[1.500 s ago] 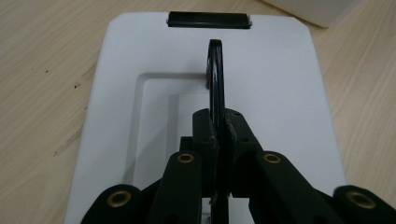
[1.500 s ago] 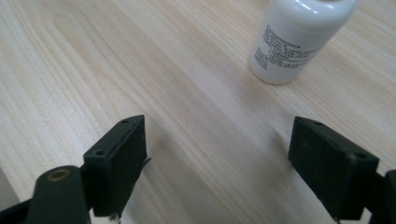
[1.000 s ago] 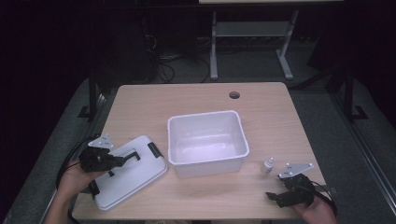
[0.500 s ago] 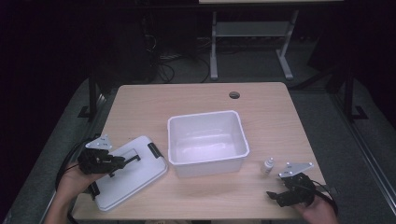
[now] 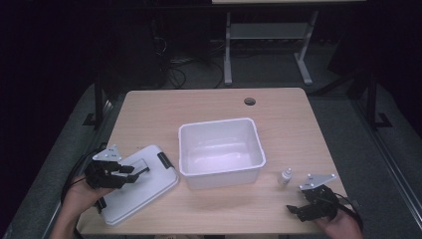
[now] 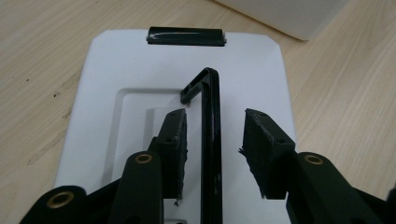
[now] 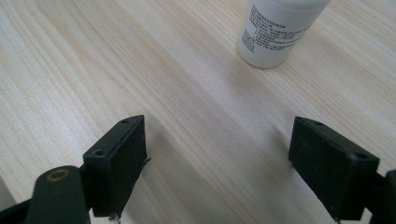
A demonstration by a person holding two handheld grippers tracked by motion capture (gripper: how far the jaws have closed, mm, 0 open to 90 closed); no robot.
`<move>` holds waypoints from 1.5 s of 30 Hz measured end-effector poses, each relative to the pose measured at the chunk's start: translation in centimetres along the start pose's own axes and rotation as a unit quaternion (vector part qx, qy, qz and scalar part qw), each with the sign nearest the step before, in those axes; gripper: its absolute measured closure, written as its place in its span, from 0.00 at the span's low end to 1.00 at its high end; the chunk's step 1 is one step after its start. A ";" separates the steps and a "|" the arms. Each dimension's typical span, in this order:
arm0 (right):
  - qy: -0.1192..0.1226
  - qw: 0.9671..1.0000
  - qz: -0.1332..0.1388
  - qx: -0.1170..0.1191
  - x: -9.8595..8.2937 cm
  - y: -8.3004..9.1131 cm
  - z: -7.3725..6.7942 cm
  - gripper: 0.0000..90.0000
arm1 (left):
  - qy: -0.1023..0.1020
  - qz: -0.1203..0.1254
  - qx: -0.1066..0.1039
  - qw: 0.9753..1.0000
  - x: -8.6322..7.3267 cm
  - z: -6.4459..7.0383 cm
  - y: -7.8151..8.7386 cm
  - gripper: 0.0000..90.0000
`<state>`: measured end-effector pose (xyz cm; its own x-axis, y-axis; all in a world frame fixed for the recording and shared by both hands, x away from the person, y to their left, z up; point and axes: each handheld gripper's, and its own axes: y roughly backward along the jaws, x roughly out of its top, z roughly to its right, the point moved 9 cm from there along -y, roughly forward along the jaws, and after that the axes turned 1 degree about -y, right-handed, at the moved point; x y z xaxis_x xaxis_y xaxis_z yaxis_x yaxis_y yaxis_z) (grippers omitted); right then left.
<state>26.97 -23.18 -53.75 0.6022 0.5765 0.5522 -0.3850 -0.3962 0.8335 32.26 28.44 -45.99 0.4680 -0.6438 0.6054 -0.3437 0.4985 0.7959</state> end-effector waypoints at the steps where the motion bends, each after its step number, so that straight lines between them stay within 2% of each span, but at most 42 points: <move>1: 0.000 1.000 0.000 0.000 0.0 0.0 0.0 0.20 | 0.001 0.001 0.001 1.000 0.0 0.1 0.0 0.65; 3: -0.003 1.000 -0.005 0.000 -0.1 0.1 0.0 0.20 | 0.000 0.000 0.007 1.000 0.0 0.2 -0.1 0.61; 8: -0.001 1.000 -0.006 0.000 -0.1 0.2 0.1 0.20 | -0.003 0.006 0.017 1.000 0.1 0.5 -0.1 0.58; 13: -0.002 1.000 -0.007 0.000 0.0 0.3 0.2 0.20 | -0.001 0.010 0.020 1.000 0.1 0.7 0.0 0.54; 16: 0.001 1.000 -0.011 0.003 0.1 0.3 0.1 0.19 | 0.003 0.022 0.025 0.999 0.1 0.9 0.2 0.53; 21: -0.003 1.000 -0.012 0.002 0.3 0.3 0.1 0.19 | 0.006 0.023 0.027 0.999 -0.1 1.1 0.1 0.50; 32: 0.009 1.000 -0.023 0.000 0.9 0.6 0.3 0.19 | 0.012 0.028 0.039 0.999 -0.2 1.4 0.0 0.44; 43: 0.021 0.999 -0.038 -0.006 1.7 2.0 1.2 0.19 | 0.008 0.025 0.047 0.999 -0.3 1.5 0.0 0.43; 45: 0.029 0.999 -0.042 -0.010 2.1 2.2 1.4 0.18 | 0.009 0.022 0.051 0.998 -0.4 1.5 -0.1 0.42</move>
<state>28.38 -23.86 -50.75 0.5914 0.6486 0.4791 -0.3481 -0.3306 0.8772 30.90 27.83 -46.32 0.4647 -0.6121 0.6399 -0.4440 0.4641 0.7664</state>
